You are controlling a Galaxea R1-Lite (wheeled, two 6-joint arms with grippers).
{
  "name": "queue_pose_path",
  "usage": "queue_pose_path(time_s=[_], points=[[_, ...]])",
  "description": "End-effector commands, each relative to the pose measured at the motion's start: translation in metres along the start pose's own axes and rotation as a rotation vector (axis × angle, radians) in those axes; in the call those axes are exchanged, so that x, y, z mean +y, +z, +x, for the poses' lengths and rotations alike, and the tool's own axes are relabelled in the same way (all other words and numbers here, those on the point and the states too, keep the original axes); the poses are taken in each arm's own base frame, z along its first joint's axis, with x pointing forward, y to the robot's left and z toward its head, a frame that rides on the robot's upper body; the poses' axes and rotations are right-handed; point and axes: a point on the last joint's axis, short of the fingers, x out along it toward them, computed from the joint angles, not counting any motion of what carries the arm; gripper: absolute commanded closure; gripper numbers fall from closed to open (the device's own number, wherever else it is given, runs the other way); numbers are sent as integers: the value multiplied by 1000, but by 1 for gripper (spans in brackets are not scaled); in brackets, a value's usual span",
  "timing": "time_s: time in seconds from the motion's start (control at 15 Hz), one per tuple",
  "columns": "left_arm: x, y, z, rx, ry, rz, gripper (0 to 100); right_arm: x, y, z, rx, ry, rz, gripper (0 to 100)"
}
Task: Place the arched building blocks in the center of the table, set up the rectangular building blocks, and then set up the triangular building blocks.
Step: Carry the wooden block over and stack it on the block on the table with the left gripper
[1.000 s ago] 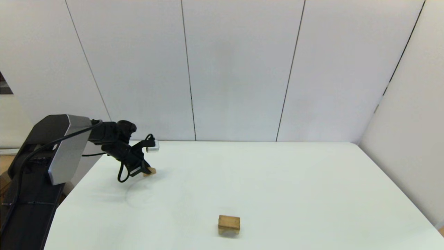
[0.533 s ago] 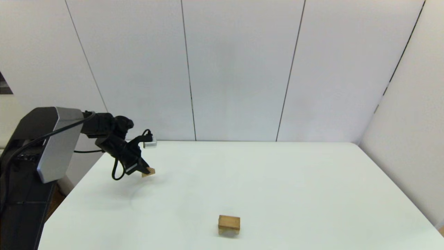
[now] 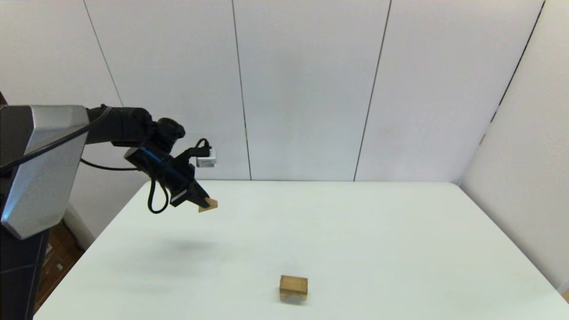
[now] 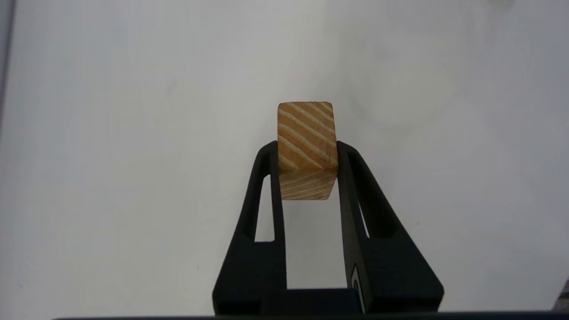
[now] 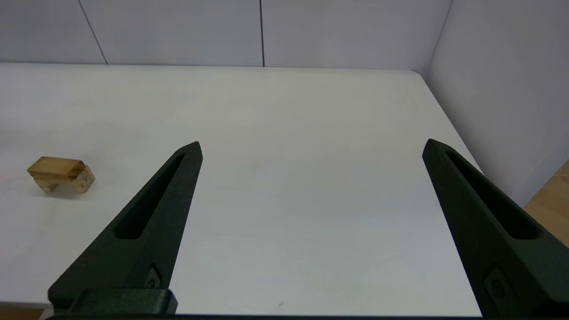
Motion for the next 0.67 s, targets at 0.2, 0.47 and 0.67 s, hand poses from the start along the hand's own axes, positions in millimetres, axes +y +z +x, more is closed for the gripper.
queue_pose_path(time_s=[0.2,0.47,0.67], points=[[-82,103,6,-3,-50,77,100,0,0,0,0,1,0,0],[-128,137,37,69,-123,106,100,0,0,0,0,1,0,0],[-145,140,51,125,-144,115,100,0,0,0,0,1,0,0]])
